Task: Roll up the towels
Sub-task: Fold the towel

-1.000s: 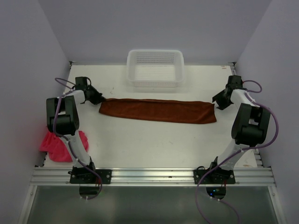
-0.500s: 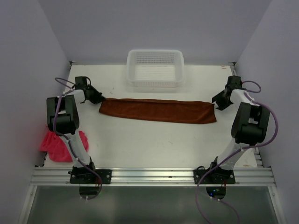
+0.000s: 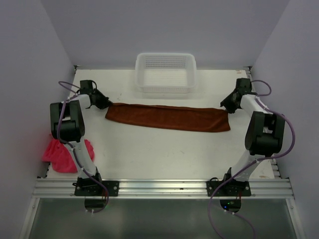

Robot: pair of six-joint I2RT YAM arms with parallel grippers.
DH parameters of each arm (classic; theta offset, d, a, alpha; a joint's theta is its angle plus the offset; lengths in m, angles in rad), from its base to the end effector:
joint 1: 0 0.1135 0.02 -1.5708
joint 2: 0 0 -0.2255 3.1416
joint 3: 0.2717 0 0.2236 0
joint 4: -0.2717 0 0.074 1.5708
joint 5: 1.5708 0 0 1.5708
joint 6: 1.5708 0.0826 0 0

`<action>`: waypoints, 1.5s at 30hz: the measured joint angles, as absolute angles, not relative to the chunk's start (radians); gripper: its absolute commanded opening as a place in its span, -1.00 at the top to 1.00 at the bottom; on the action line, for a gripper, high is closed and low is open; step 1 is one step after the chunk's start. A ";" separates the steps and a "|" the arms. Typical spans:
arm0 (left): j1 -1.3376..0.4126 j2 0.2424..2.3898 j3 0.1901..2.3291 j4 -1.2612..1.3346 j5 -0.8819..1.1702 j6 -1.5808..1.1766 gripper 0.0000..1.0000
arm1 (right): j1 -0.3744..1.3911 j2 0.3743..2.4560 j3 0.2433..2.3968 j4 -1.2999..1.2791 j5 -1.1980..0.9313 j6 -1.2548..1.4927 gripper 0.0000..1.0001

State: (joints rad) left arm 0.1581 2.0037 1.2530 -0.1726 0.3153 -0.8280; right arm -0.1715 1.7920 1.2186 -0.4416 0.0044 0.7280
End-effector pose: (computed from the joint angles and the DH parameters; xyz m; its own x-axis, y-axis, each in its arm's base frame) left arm 0.4040 0.0385 0.0935 -0.5585 -0.7982 -0.2258 -0.5565 0.5624 -0.6116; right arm 0.3602 -0.0628 0.1340 -0.5098 0.7636 -0.3964 0.6860 0.6388 0.3483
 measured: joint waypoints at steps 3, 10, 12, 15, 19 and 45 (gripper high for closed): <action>0.158 2.016 1.253 -0.172 0.319 -0.828 0.87 | -0.078 1.761 1.218 -0.411 0.004 0.710 0.51; 0.159 2.025 1.255 -0.165 0.328 -0.829 0.86 | 0.274 1.752 1.247 -0.291 -0.035 0.675 0.67; 0.159 2.025 1.255 -0.164 0.330 -0.828 0.85 | 0.360 1.795 1.299 -0.271 -0.052 0.664 0.69; 0.160 2.025 1.255 -0.164 0.333 -0.828 0.85 | 0.458 1.897 1.414 -0.242 -0.070 0.642 0.70; 0.160 2.026 1.258 -0.163 0.335 -0.828 0.85 | 0.529 2.025 1.546 -0.222 -0.080 0.632 0.72; 0.162 2.031 1.288 -0.165 0.340 -0.827 0.85 | 0.662 2.254 1.766 -0.283 -0.070 0.495 0.71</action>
